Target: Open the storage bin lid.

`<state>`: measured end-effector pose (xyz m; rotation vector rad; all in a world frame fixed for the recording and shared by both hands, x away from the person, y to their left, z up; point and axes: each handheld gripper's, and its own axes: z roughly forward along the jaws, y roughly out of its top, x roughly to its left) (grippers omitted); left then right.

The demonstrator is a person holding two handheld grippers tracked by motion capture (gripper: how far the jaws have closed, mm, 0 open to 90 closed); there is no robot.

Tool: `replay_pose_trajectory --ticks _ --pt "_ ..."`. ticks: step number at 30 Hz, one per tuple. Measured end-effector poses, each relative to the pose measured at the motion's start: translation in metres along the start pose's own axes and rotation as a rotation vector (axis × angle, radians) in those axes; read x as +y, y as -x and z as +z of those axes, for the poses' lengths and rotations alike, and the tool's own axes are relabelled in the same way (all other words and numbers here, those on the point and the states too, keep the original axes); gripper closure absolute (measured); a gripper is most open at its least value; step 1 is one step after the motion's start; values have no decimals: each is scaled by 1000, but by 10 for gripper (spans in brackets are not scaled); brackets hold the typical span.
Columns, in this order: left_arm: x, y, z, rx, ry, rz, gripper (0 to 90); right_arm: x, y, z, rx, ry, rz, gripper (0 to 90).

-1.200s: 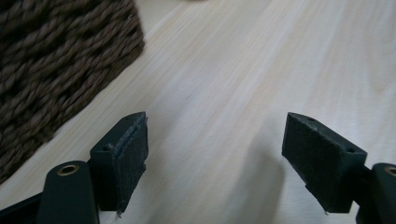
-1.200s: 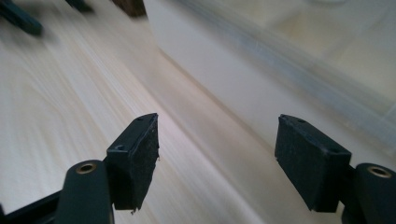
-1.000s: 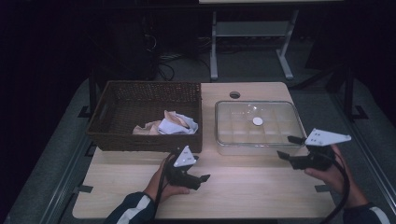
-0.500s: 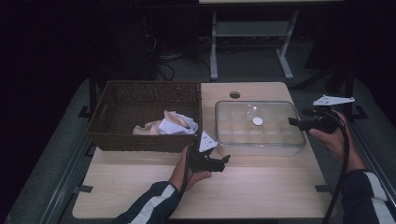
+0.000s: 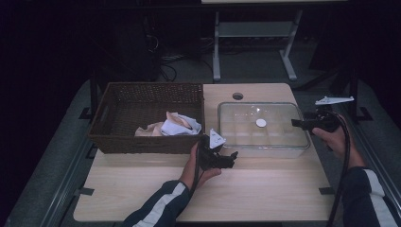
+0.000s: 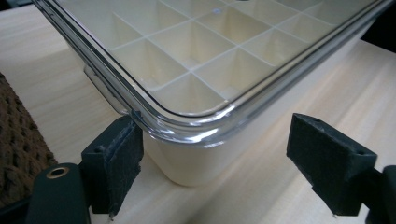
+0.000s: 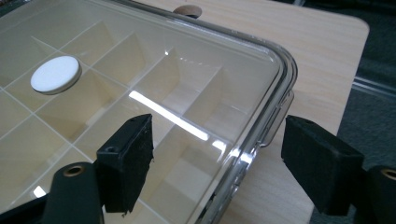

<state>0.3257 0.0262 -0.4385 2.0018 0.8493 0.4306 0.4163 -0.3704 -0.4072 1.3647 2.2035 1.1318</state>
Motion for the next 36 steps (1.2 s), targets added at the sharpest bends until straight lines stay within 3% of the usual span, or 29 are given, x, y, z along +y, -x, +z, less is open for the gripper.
replay_pose_trajectory --ticks 3,6,7,10,12,16,25,26,31,36 --pt "1 1 4 16 8 -5 185 -4 8 5 60 11 53 220" --pt "1 1 5 20 9 -3 185 -5 12 8 93 18 75 200" --pt "1 0 5 15 11 -6 185 -7 19 12 133 23 117 185" --pt "-1 -3 3 -27 26 -33 186 -8 22 15 157 32 134 178" --pt "-3 -6 2 -62 49 -76 197 -9 28 20 197 45 151 154" --pt "-3 -7 1 -73 62 -86 198 -11 30 27 256 64 171 140" --pt "-4 -9 -2 -75 86 -101 213 -16 29 30 236 144 165 160" --pt "-4 -12 -6 -111 118 -123 218 -17 28 30 239 151 172 159" --pt "-4 -13 -6 -107 100 -110 227 -20 27 29 215 202 164 203" --pt "-4 -13 -6 -98 102 -115 258 -22 28 27 220 219 157 235"
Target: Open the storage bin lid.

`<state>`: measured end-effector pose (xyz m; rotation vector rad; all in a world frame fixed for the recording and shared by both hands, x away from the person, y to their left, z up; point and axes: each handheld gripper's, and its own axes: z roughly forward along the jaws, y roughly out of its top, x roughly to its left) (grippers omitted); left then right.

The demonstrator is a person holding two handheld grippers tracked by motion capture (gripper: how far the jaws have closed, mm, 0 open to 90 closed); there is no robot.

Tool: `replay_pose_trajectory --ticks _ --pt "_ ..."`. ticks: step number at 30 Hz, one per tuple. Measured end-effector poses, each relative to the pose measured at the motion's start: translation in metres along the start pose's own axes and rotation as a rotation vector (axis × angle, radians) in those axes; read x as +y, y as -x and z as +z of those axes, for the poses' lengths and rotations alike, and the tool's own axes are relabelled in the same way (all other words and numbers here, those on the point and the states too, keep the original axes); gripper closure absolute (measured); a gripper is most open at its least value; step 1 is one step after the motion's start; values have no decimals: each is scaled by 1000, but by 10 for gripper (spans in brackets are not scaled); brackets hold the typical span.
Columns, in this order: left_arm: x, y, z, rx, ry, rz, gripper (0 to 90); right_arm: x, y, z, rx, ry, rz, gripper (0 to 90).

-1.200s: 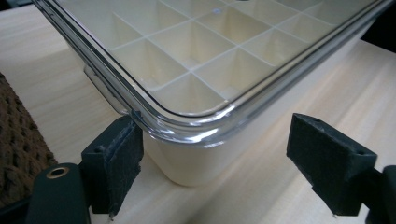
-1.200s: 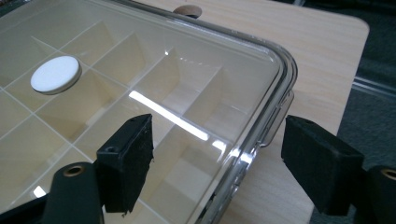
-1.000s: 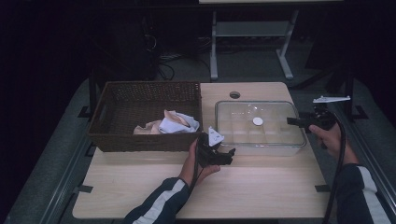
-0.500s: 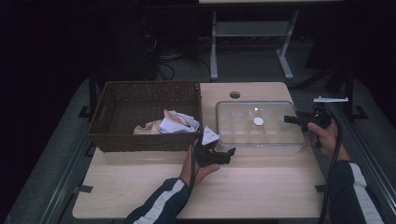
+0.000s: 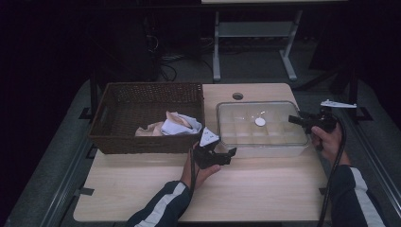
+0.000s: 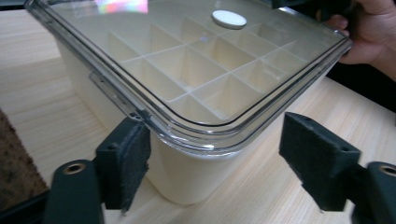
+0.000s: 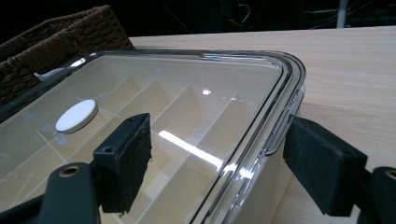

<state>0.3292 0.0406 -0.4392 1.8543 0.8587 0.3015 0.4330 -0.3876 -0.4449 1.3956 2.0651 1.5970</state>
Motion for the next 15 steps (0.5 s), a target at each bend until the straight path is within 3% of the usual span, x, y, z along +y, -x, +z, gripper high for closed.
replay_pose_trajectory --ticks 9,15 --pt "0 1 -4 24 -33 -32 234 0 0 -4 14 3 -43 248" --pt "1 -3 -4 12 -33 -49 216 2 -2 -5 7 5 -69 247"
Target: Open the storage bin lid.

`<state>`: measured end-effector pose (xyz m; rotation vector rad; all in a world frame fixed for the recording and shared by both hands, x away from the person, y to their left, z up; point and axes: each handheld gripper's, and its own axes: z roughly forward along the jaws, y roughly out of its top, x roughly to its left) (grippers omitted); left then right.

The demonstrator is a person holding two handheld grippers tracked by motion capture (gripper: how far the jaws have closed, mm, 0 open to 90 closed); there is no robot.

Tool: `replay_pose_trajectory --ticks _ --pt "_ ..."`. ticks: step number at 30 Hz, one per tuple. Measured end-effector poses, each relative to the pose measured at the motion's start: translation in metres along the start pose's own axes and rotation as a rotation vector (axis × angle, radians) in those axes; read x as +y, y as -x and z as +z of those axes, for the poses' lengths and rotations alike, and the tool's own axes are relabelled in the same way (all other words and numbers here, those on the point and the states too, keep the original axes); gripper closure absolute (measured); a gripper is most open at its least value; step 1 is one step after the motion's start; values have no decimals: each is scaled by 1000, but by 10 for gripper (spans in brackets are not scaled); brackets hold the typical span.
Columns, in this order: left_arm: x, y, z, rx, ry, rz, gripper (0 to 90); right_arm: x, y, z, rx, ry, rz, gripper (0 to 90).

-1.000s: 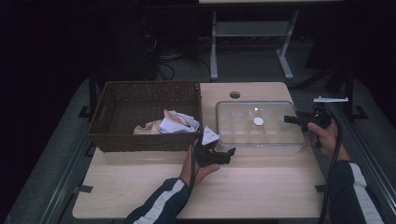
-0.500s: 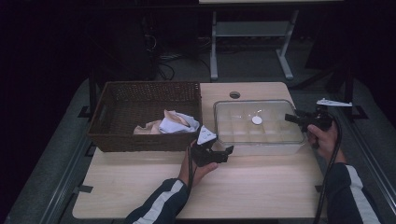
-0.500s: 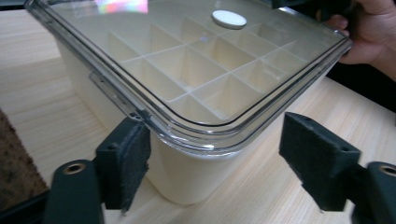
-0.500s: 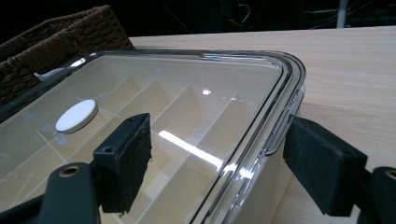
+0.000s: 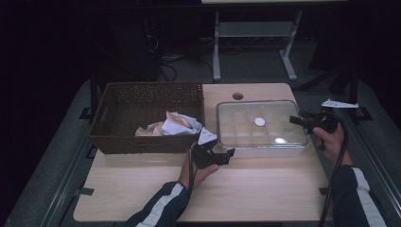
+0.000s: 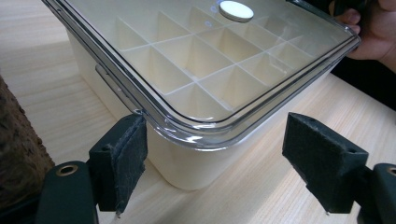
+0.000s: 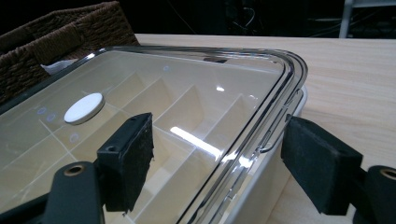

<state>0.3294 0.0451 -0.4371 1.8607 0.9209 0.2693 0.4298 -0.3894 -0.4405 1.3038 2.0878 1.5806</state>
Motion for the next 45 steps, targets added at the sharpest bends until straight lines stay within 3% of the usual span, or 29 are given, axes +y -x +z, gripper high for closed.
replay_pose_trajectory --ticks 1,2,4,11,17,24,27,31,32,33,35,36,38,40,45 --pt "2 -3 -1 17 14 -15 216 0 0 0 1 1 0 247" --pt "2 -6 -1 -3 20 -39 217 0 0 -1 4 5 0 247" --pt "3 -6 -2 -4 16 -38 217 0 0 -1 4 10 -14 247" --pt "4 -6 -1 19 10 -14 245 0 -5 -5 9 39 -47 263" --pt "3 -4 -8 -16 23 1 248 3 -15 -10 37 46 -89 311" --pt "1 2 -18 -42 21 18 263 -3 -22 -18 56 55 -88 318" --pt "0 0 -25 -73 29 2 323 -8 -26 -28 77 75 -90 347" --pt "0 0 -29 -62 8 17 409 -13 -31 -33 106 74 -100 372" --pt "-1 0 -31 -73 8 10 422 -14 -33 -34 110 70 -105 377" --pt "-2 -1 -32 -85 7 4 496 -19 -40 -36 109 82 -112 425" --pt "-6 1 -34 -110 2 19 541 -22 -44 -38 127 86 -114 412" --pt "-9 2 -34 -146 1 24 545 -24 -47 -41 146 95 -108 393" --pt "-10 4 -38 -171 15 14 578 -30 -49 -47 127 80 -95 395" --pt "-9 3 -41 -182 7 16 605 -44 -48 -52 136 33 -63 405" --pt "-6 -3 -46 -215 -4 7 642 -58 -54 -68 147 37 -77 458"
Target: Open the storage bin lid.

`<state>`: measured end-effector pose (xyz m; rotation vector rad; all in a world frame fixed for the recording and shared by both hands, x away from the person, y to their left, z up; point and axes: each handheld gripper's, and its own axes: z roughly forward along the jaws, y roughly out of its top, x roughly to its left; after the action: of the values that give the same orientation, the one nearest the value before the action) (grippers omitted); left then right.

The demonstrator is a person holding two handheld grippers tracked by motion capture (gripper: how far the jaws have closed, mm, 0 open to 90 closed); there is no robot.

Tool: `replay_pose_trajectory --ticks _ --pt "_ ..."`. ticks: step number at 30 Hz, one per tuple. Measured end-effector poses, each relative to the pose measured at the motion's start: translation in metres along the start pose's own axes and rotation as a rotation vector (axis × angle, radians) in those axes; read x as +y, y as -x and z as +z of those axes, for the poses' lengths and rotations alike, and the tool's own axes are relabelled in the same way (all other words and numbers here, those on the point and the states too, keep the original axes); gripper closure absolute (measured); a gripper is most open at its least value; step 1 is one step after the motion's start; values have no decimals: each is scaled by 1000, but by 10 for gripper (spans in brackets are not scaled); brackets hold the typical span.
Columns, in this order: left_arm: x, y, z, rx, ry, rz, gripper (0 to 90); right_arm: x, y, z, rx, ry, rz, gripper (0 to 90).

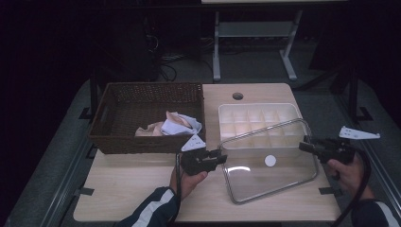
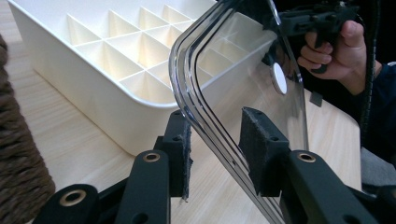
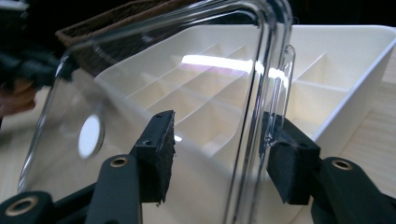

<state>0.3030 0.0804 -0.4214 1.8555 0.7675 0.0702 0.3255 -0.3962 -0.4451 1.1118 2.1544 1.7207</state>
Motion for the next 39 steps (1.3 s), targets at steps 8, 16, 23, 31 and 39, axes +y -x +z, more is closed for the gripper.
replay_pose_trajectory --ticks 8,16,23,31,39 --pt "-2 4 -8 12 -44 35 645 -15 -32 -22 -22 -118 -55 476" --pt "-11 5 -5 18 -114 51 628 -34 -51 -32 -10 -209 -67 466" --pt "-20 8 -1 14 -180 66 606 -39 -58 -36 -5 -306 -89 424" --pt "-31 18 -7 17 -253 71 584 -38 -63 -32 12 -365 -106 401" --pt "-34 25 -6 19 -327 111 555 -42 -66 -29 3 -390 -73 380"
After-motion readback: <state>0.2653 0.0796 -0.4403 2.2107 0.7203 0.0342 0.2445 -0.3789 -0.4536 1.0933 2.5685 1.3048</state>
